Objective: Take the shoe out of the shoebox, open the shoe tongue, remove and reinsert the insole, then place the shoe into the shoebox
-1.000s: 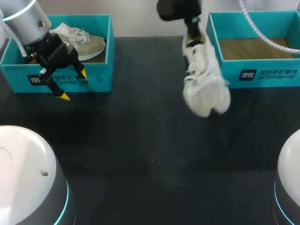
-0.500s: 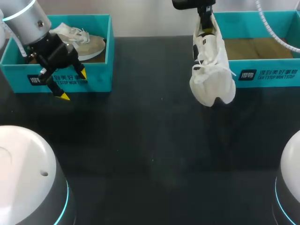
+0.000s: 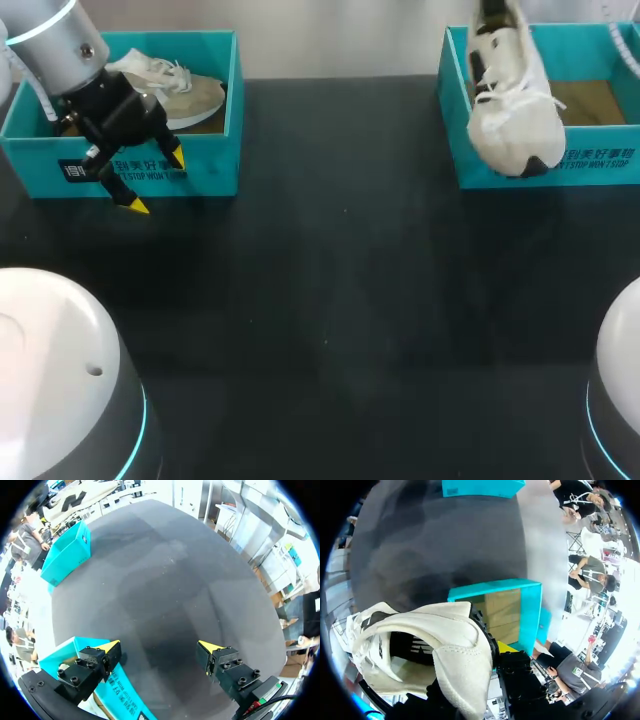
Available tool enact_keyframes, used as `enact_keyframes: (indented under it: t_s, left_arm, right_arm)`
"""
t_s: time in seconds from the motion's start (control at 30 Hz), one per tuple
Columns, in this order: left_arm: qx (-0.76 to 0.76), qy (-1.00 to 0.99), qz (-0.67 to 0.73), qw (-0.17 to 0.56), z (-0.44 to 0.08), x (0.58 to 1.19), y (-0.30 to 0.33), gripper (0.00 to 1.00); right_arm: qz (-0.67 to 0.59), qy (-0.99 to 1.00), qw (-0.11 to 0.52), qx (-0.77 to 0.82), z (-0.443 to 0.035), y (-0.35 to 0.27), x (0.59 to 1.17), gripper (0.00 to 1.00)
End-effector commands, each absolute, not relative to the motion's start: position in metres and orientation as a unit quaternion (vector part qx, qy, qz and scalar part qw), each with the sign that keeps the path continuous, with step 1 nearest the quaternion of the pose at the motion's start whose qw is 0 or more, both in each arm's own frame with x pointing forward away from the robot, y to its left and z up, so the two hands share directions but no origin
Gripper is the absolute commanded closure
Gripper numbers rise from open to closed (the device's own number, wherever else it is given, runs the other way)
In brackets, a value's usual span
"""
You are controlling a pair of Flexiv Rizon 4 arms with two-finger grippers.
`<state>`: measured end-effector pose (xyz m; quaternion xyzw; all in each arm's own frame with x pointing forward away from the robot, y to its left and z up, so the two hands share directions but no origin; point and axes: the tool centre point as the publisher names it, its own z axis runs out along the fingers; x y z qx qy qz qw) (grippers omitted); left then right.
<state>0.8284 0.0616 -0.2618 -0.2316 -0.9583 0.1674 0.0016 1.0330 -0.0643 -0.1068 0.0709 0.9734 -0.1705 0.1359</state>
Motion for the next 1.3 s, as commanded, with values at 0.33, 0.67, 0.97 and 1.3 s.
enact_keyframes:
  t_s: [0.33, 0.67, 0.97, 1.3]
  left_arm:
    - [-0.232, -0.958, 0.166, 0.002, -0.262, 0.829, 0.062, 0.00]
    - [-0.232, -0.958, 0.166, 0.002, -0.262, 0.829, 0.062, 0.00]
    - [-0.232, -0.958, 0.166, 0.002, -0.262, 0.829, 0.062, 0.00]
    - [-0.232, -0.958, 0.166, 0.002, -0.262, 0.829, 0.062, 0.00]
  right_arm:
    - [-0.160, 0.976, 0.133, 0.064, -0.099, -0.095, 1.071, 1.00]
    - [-0.138, 0.978, 0.144, 0.066, -0.098, -0.104, 1.079, 1.00]
    - [-0.141, 0.979, 0.142, 0.028, -0.102, -0.164, 1.148, 1.00]
    - [-0.110, 0.984, 0.139, -0.019, -0.110, -0.186, 1.192, 1.00]
